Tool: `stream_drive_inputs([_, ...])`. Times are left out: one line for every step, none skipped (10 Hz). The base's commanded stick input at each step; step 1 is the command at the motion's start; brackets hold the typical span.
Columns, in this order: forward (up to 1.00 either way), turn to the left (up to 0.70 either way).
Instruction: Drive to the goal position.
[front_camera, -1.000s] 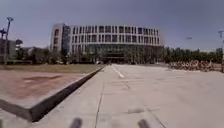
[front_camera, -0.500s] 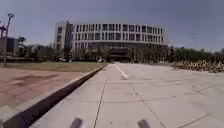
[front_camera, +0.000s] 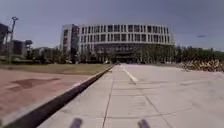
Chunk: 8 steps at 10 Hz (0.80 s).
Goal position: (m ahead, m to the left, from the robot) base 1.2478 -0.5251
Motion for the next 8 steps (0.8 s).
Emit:
stream_drive_inputs([1.00,0.00])
stream_drive_inputs([1.00,0.00])
stream_drive_inputs([1.00,0.00])
stream_drive_inputs([1.00,0.00])
stream_drive_inputs([1.00,0.00])
stream_drive_inputs([1.00,0.00])
stream_drive_inputs([1.00,0.00])
stream_drive_inputs([1.00,0.00])
